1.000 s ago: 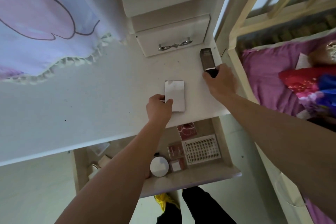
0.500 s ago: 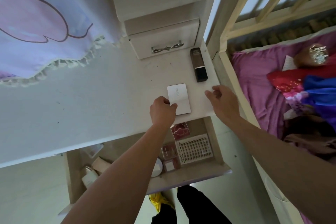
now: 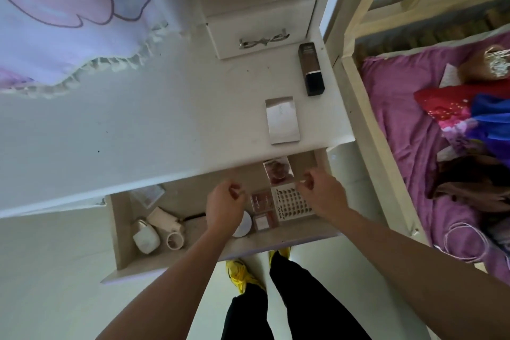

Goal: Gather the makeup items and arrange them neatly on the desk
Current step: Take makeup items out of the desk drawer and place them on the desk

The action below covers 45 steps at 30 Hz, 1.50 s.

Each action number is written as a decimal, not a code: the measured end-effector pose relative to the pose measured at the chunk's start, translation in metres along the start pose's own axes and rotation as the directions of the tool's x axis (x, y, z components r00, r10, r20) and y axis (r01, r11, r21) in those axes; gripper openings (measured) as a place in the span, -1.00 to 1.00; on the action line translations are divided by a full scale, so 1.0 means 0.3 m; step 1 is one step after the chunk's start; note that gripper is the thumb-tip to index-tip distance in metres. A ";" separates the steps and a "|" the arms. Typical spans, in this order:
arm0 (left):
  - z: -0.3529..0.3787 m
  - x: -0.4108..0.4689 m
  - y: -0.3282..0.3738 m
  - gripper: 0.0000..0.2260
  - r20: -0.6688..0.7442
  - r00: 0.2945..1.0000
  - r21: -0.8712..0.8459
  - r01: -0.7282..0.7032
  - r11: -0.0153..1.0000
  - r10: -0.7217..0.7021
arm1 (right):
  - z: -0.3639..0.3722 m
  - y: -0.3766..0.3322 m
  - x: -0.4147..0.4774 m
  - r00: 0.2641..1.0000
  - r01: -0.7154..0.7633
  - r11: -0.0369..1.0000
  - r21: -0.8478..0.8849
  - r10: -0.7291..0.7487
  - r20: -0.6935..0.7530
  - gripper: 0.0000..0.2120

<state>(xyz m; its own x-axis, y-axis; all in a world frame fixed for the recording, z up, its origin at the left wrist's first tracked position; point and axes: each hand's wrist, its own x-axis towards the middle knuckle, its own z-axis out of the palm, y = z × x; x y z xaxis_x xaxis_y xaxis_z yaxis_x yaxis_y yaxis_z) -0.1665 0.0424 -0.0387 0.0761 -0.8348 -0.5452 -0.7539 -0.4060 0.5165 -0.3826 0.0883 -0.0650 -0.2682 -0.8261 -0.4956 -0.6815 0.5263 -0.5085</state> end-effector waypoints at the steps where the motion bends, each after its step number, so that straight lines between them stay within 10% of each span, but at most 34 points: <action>1: 0.003 -0.010 -0.060 -0.83 0.032 0.999 0.055 0.026 0.998 -0.028 | 0.028 -0.003 0.010 0.997 -0.010 0.999 -0.044 0.013 0.071 -0.67; 9: 0.083 -0.004 -0.309 -0.70 0.151 0.989 0.373 -0.062 0.926 0.005 | 0.143 -0.066 0.162 0.995 0.079 0.952 -0.295 -0.058 0.078 -0.53; 22: 0.216 0.215 -0.137 -0.60 0.187 0.935 0.377 -0.351 0.857 0.300 | 0.193 0.104 0.112 0.971 0.232 0.748 -0.623 -0.144 0.189 -0.50; 35: 0.323 0.306 0.011 -0.56 0.333 0.758 0.504 -0.646 0.574 0.561 | 0.103 0.146 0.054 0.910 0.414 0.728 -0.546 -0.306 0.281 -0.70; 45: 0.345 0.261 -0.088 -0.61 0.271 0.870 0.312 -0.485 0.817 0.413 | 0.057 0.179 0.006 0.919 0.348 0.856 -0.382 -0.232 0.319 -0.81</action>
<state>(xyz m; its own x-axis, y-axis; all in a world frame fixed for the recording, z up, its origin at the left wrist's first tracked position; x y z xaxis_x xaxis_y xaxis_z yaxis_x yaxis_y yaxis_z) -0.2081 0.0262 -0.1633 -0.4220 -0.7927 -0.4399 -0.8564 0.1893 0.4804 -0.4082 0.1184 -0.1052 0.1287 -0.8167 -0.5625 -0.9368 0.0859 -0.3391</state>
